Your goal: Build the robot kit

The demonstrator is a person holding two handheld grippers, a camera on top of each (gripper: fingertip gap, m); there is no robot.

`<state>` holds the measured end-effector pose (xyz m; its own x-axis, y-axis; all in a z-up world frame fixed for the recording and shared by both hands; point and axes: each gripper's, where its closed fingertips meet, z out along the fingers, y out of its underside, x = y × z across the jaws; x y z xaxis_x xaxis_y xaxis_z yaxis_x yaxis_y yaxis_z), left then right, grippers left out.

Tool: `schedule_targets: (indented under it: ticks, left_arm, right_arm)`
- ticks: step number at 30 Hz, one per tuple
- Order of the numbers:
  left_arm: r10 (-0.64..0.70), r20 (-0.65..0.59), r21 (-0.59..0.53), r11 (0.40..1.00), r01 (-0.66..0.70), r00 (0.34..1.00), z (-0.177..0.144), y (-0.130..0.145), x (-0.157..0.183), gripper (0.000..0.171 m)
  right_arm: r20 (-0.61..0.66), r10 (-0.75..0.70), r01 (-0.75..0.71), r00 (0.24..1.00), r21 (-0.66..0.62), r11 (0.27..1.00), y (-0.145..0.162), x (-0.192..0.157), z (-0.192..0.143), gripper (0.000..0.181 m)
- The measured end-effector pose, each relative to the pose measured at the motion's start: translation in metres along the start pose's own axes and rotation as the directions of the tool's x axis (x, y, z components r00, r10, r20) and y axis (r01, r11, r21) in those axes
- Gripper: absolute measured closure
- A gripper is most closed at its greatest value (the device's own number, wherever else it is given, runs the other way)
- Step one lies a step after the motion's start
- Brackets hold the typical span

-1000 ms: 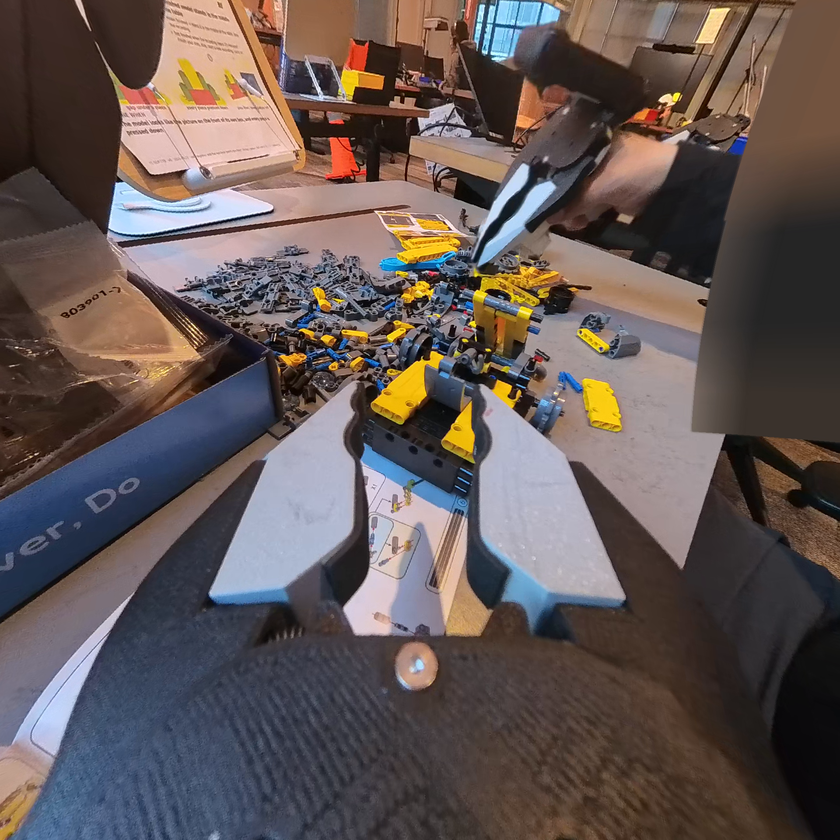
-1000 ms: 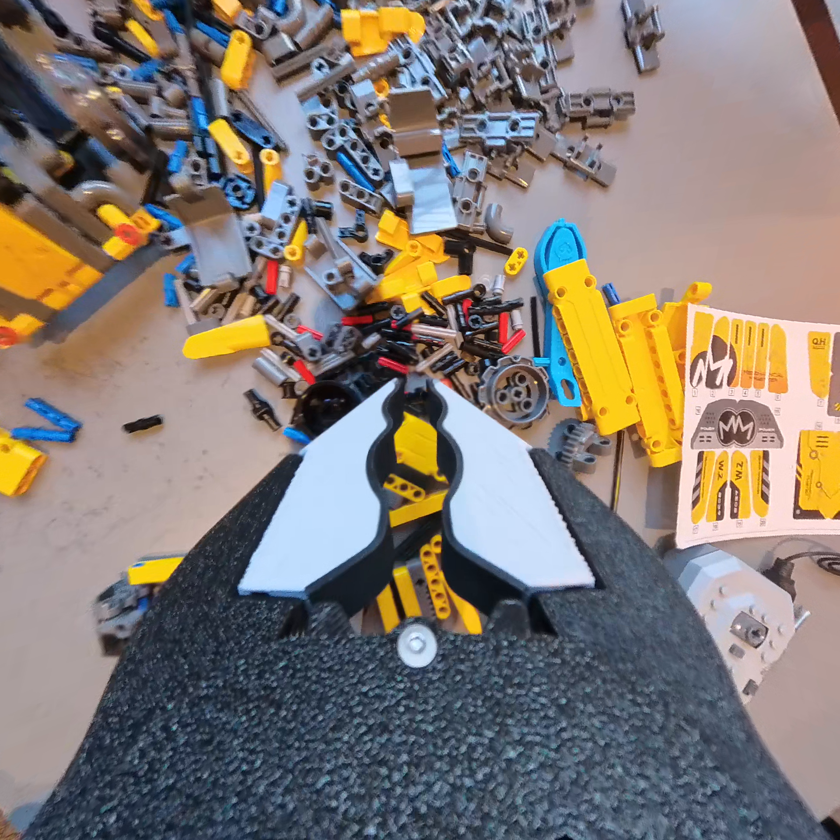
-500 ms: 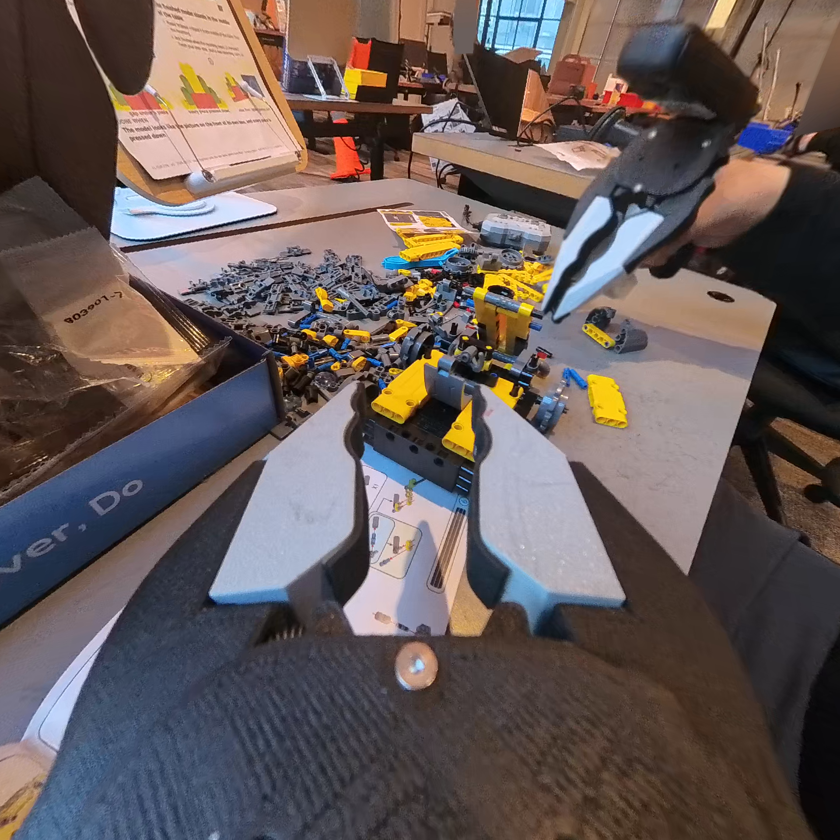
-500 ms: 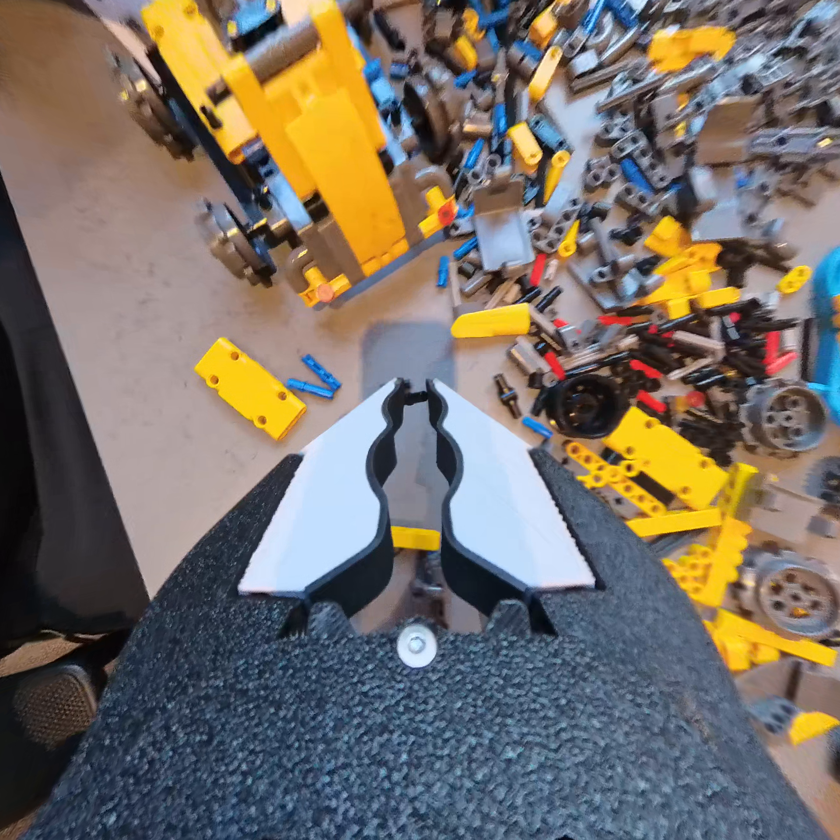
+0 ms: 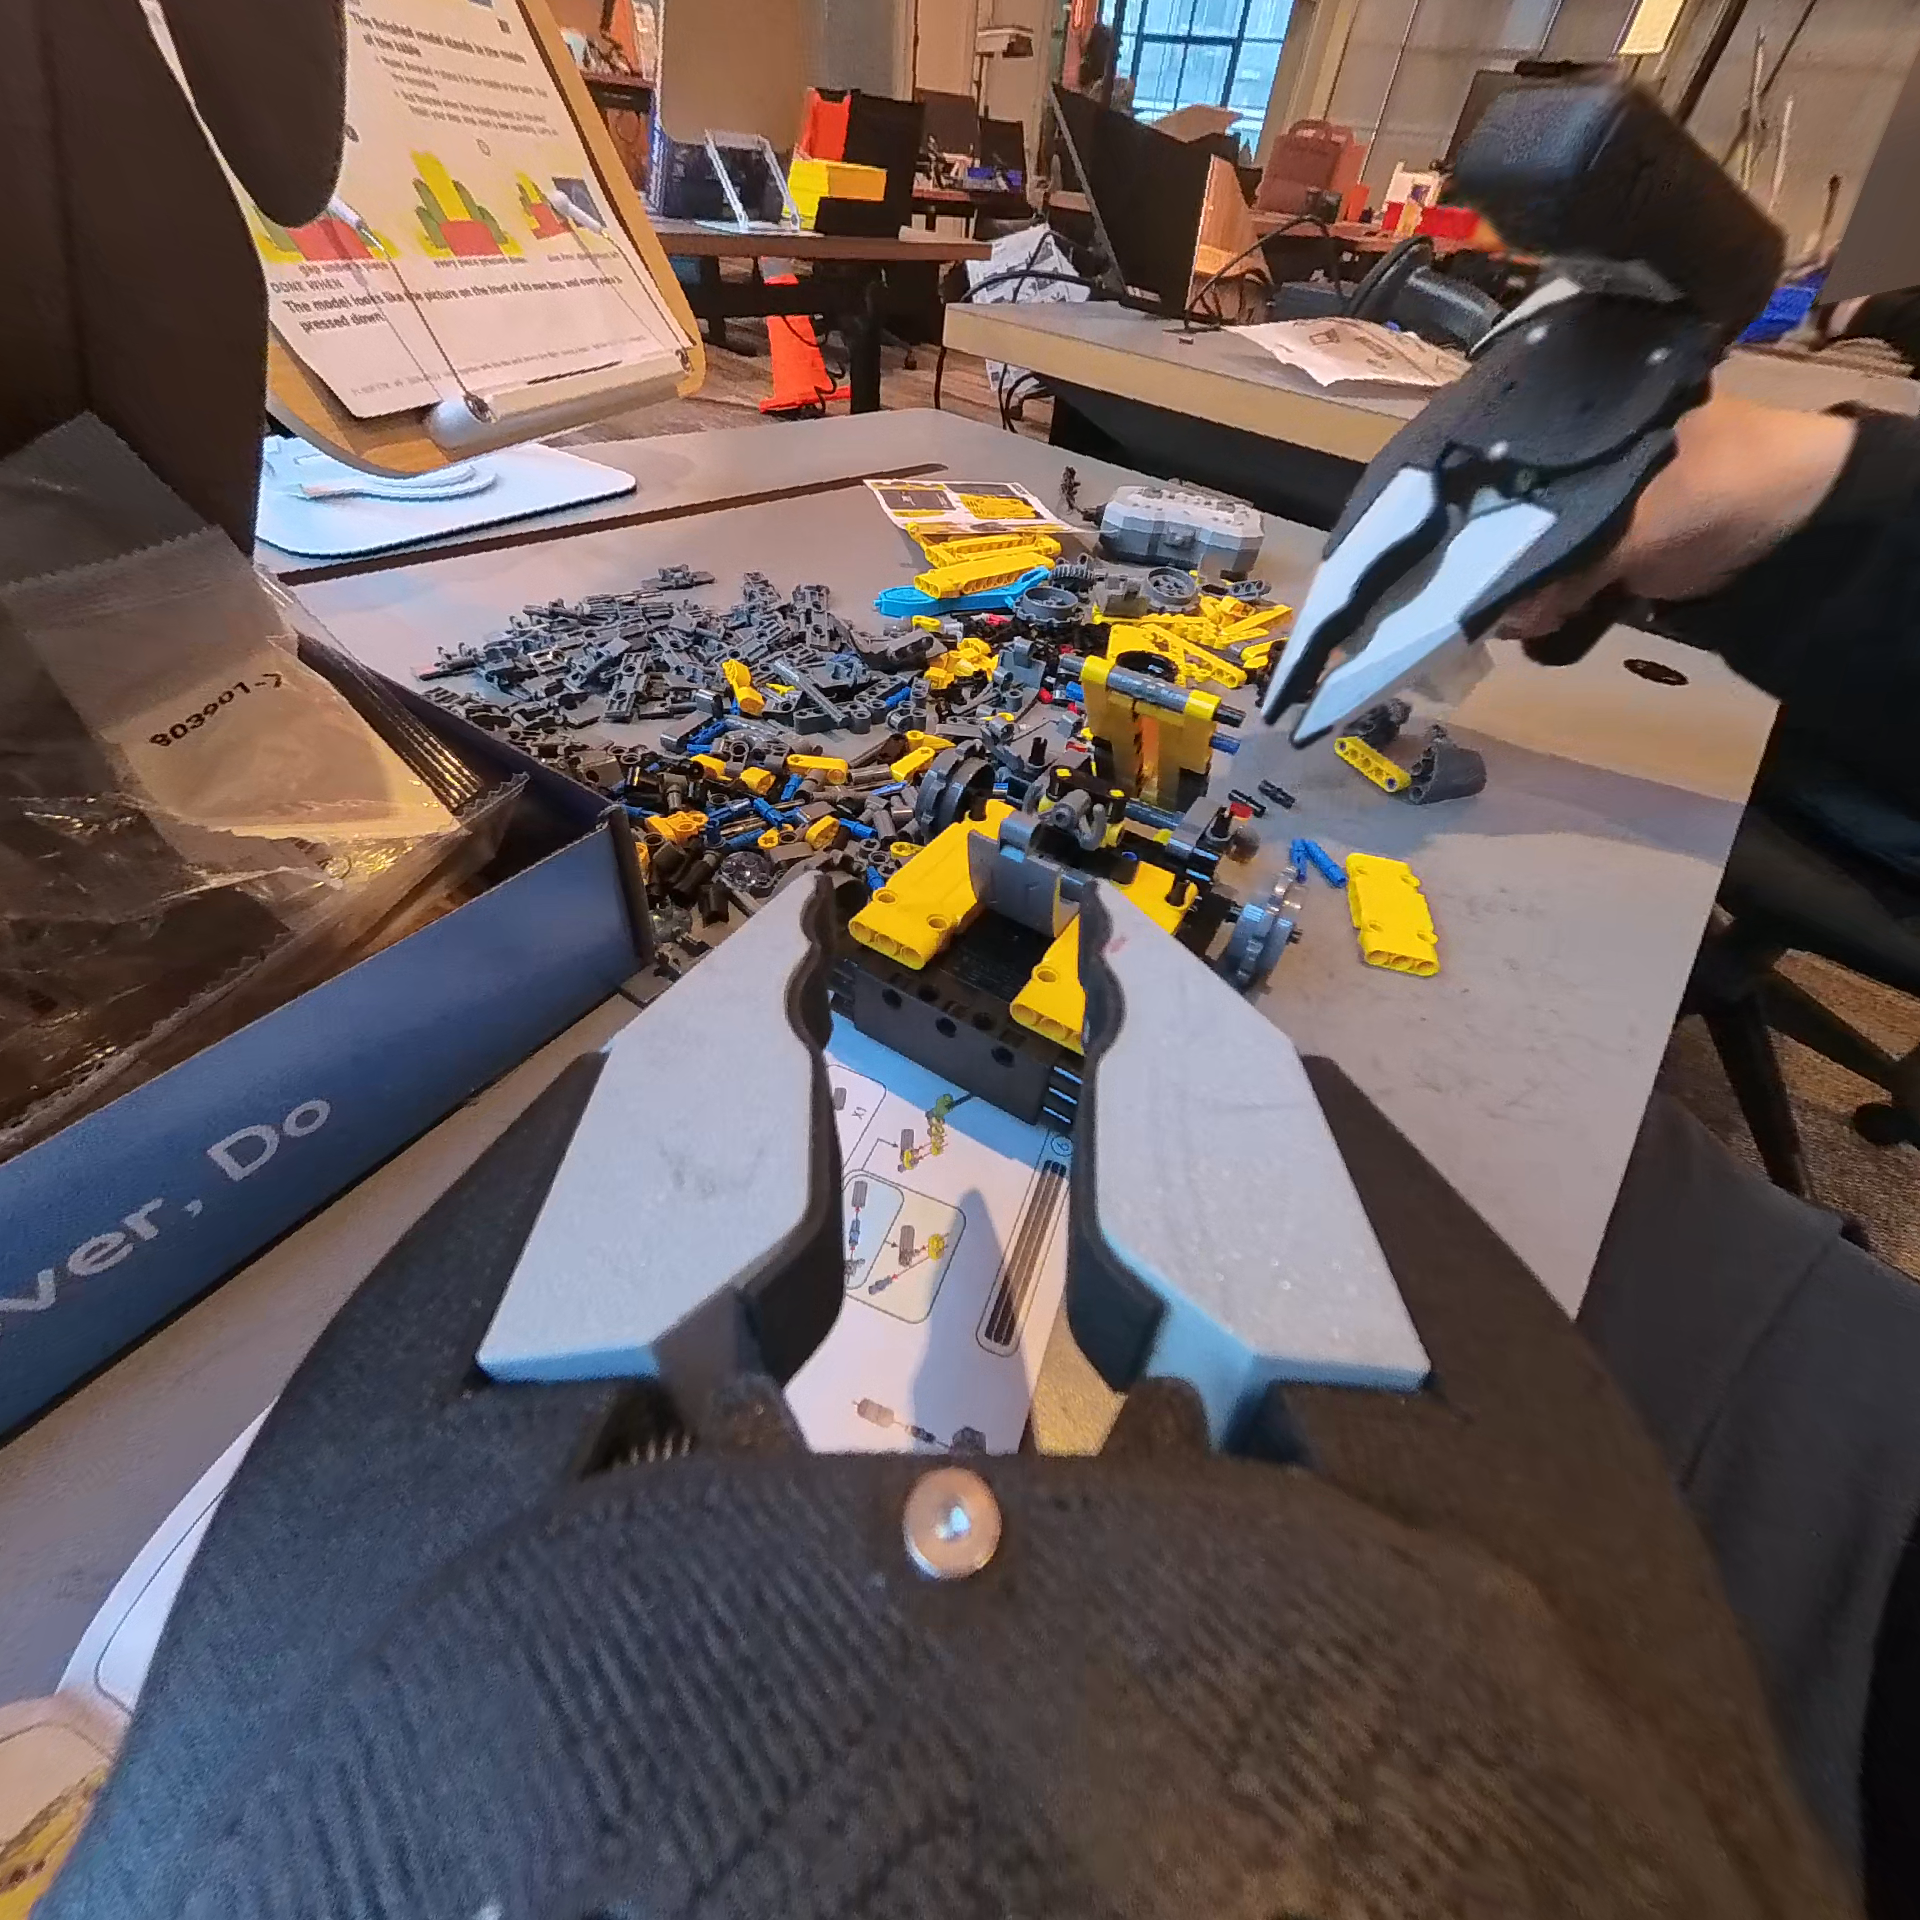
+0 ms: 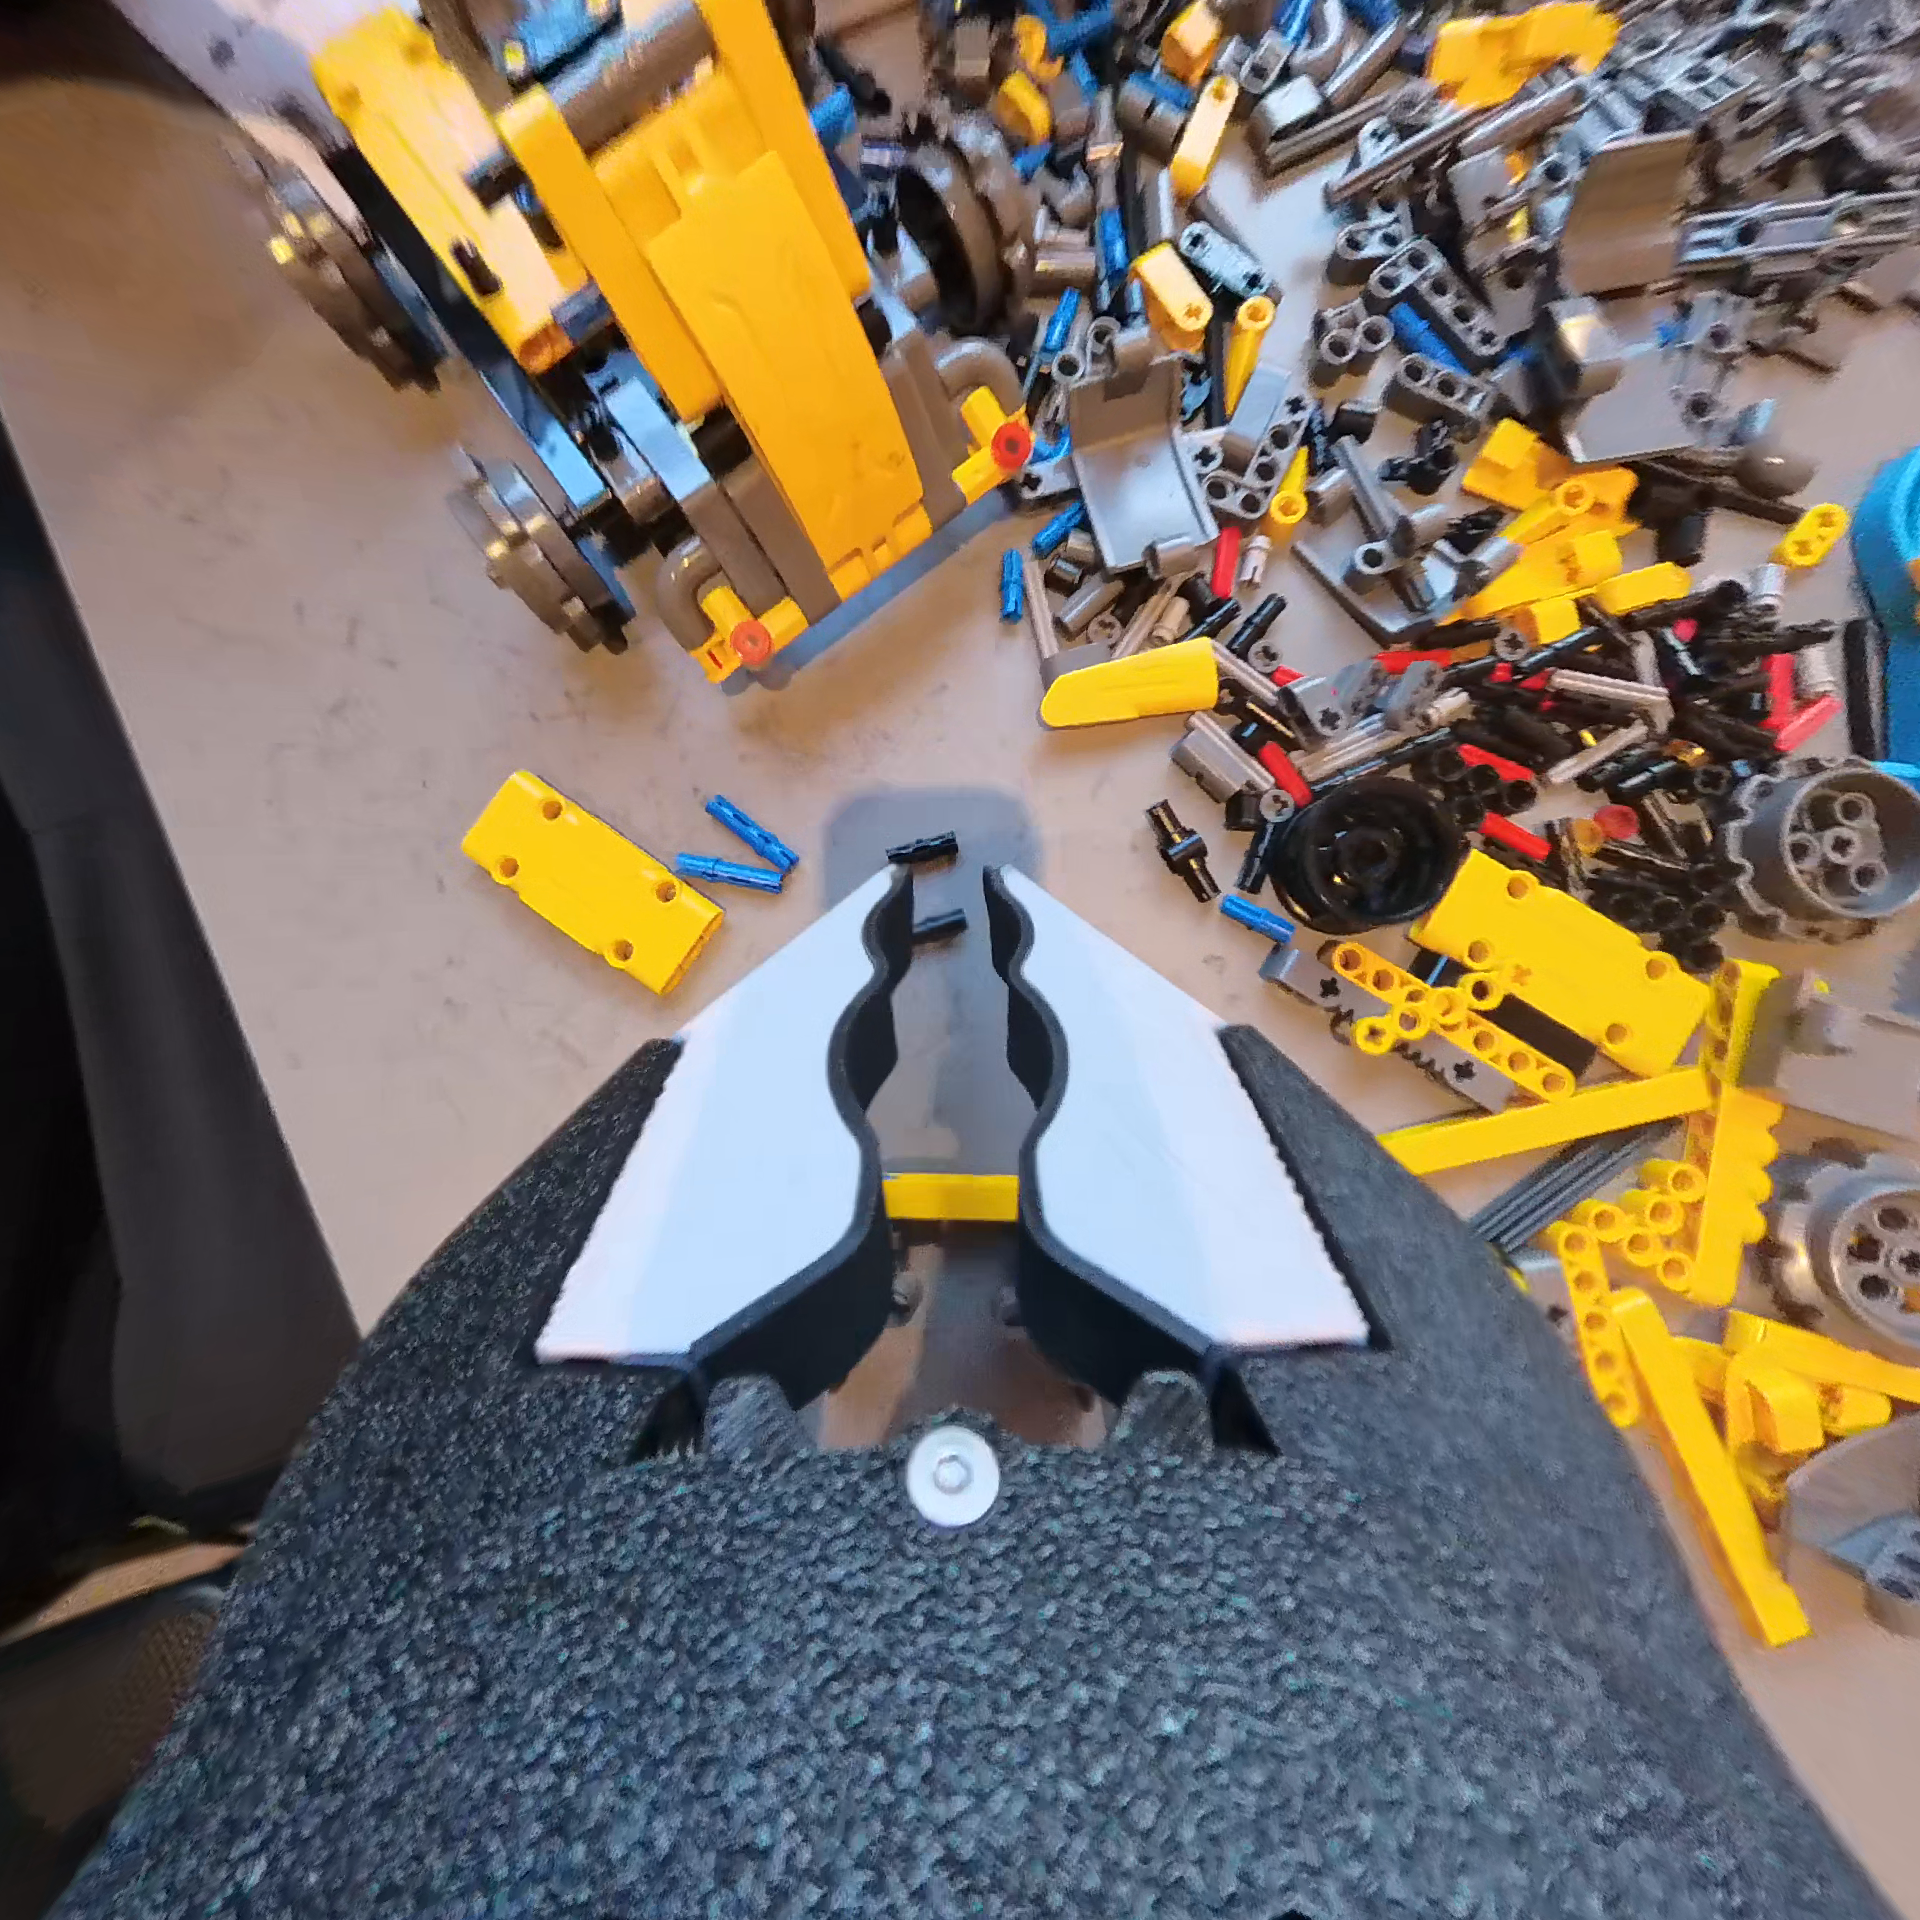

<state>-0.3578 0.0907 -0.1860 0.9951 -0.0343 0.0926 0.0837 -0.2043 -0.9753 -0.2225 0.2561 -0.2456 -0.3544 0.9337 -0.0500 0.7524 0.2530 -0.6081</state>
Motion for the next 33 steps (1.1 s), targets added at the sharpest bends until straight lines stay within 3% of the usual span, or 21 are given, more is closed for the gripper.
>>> schedule_targets:
  ticks: [5,12,19,23,27,33]
  left_arm:
    - [0.007,0.005,0.006,1.000,-0.008,1.000,0.000,-0.001,0.000,0.127]
    - [0.045,0.035,0.027,0.999,-0.046,0.998,-0.002,-0.003,0.001,0.124]
    - [0.065,0.040,0.030,0.997,-0.066,0.997,-0.003,-0.004,0.002,0.123]
    - [0.067,0.038,0.032,0.997,-0.068,0.997,-0.003,-0.004,0.003,0.123]
    - [0.068,0.036,0.036,0.997,-0.069,0.997,-0.003,-0.004,0.003,0.123]
    - [0.066,0.035,0.034,0.997,-0.068,0.997,-0.003,-0.004,0.003,0.122]
  right_arm:
    - [-0.039,0.074,-0.070,0.996,0.084,0.994,0.000,-0.001,-0.020,0.167]
    - [-0.066,-0.004,0.013,0.998,0.145,0.989,0.011,-0.036,-0.051,0.174]
    - [-0.127,-0.059,0.050,0.990,-0.076,0.996,0.061,-0.049,-0.030,0.174]
    - [-0.227,-0.081,0.046,0.971,-0.154,0.987,0.077,-0.037,-0.024,0.166]
    - [-0.325,-0.024,-0.025,0.945,-0.147,0.989,0.081,-0.017,-0.036,0.166]
    - [-0.286,0.027,-0.033,0.958,-0.014,0.999,0.062,-0.028,-0.046,0.174]
